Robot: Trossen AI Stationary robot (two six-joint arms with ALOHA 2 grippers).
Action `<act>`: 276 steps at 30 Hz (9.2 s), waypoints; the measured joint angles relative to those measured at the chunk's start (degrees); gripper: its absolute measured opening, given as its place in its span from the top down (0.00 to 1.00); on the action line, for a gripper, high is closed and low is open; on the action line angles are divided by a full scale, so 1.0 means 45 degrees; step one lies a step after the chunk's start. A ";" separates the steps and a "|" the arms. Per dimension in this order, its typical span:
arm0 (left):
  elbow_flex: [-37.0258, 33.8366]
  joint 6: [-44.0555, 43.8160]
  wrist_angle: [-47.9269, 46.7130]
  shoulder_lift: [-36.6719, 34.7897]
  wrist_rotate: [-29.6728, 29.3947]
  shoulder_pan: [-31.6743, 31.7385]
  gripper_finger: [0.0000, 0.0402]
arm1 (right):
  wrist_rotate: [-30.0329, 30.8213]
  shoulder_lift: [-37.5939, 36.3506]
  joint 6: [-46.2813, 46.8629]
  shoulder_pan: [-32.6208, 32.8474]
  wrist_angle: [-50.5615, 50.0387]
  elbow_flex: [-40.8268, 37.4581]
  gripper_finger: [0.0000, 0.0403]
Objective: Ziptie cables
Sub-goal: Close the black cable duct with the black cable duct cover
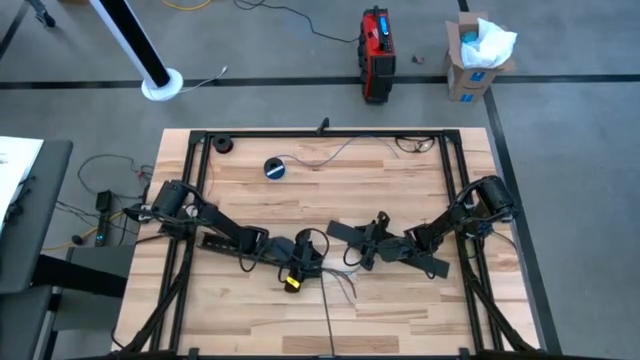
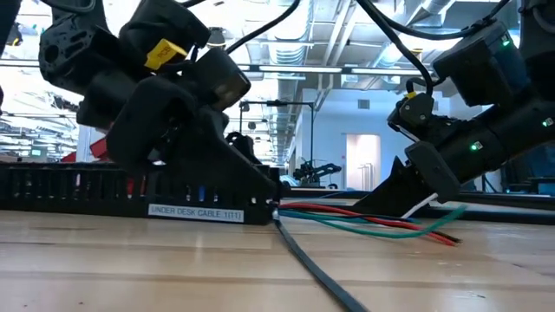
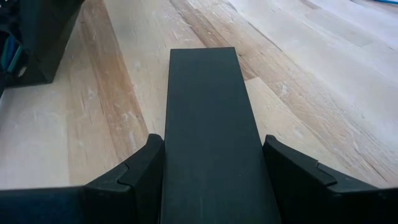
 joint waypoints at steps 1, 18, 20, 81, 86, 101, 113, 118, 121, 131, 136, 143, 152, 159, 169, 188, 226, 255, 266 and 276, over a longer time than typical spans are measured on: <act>0.0000 -0.0029 -0.0019 0.0000 -0.0010 -0.0009 0.34 | 0.0000 0.0000 0.0002 0.0000 0.0000 0.0000 0.44; -0.0034 0.0295 -0.3541 -0.1181 0.0945 -0.0236 0.34 | -0.0064 -0.0010 -0.0255 -0.0157 -0.0022 0.0015 0.43; -0.0029 0.0384 -0.3433 -0.1030 0.0699 -0.0236 0.34 | -0.0087 -0.0010 -0.0282 -0.0226 -0.0021 0.0015 0.43; -0.2206 -0.0519 0.1696 -0.1991 0.0695 0.0731 0.34 | -0.0001 -0.0010 -0.0321 -0.0834 0.0029 0.0019 0.43; -0.1995 -0.0704 0.2172 -0.1520 0.0694 0.0823 0.34 | 0.0010 -0.0010 -0.0311 -0.0840 0.0029 0.0019 0.43; 0.0262 -0.0899 0.2815 0.0698 0.1748 0.0799 0.34 | -0.0187 -0.0010 -0.0317 -0.0848 0.0123 0.0010 0.43; 0.1542 -0.0727 0.2606 0.1409 0.1935 0.0823 0.34 | -0.0290 0.0000 -0.0341 -0.0937 0.0641 0.0003 0.43; 0.1997 -0.1080 0.2871 0.2040 0.2001 0.0824 0.34 | -0.0306 0.0000 -0.0340 -0.0937 0.0661 0.0010 0.43; 0.1991 -0.1117 0.2819 0.2045 0.1653 0.0885 0.34 | -0.0315 -0.0005 -0.0340 -0.0937 0.0665 0.0015 0.43; 0.1834 -0.1308 0.1866 0.1985 0.1075 0.1442 0.34 | -0.0388 -0.0005 -0.0591 -0.0944 0.0720 0.0015 0.43; 0.1154 -0.2085 0.1998 0.1670 0.0439 0.1784 0.34 | -0.0723 -0.0010 -0.0860 -0.1030 0.0763 0.0019 0.43; -0.1084 -0.2143 0.1697 -0.0285 -0.1197 0.2038 0.34 | -0.0798 -0.0015 -0.0904 -0.1082 0.0777 0.0024 0.43; -0.2824 -0.2641 0.1262 -0.2791 0.0216 0.2297 0.34 | -0.0840 -0.0010 -0.0947 -0.1093 0.0892 0.0037 0.43; -0.2793 -0.3090 -0.0315 -0.3768 0.1844 0.2976 0.30 | -0.0877 -0.0005 -0.0951 -0.1130 0.0917 0.0063 0.43; -0.2618 -0.2717 -0.0149 -0.3764 0.2390 0.3247 0.23 | -0.1109 -0.0010 -0.0996 -0.1317 0.0942 0.0063 0.43; -0.2346 -0.2066 -0.0185 -0.3633 0.1839 0.3096 0.23 | -0.1406 -0.0019 -0.1229 -0.1668 0.0971 0.0073 0.43; -0.1681 -0.2048 -0.0661 -0.2871 0.1013 0.2266 0.23 | -0.1360 -0.0010 -0.1316 -0.1685 0.0933 0.0068 0.43; -0.1471 -0.1496 -0.0136 -0.2311 0.0572 0.1963 0.23 | -0.1350 -0.0001 -0.1508 -0.1773 0.0923 0.0065 0.43; -0.1277 -0.1370 -0.0560 -0.2059 0.0714 0.1887 0.23 | -0.1360 -0.0011 -0.1511 -0.1826 0.0763 0.0077 0.43; -0.1273 -0.1372 -0.0518 -0.2059 0.0413 0.1882 0.26 | -0.1374 -0.0014 -0.1508 -0.1831 0.0758 0.0073 0.43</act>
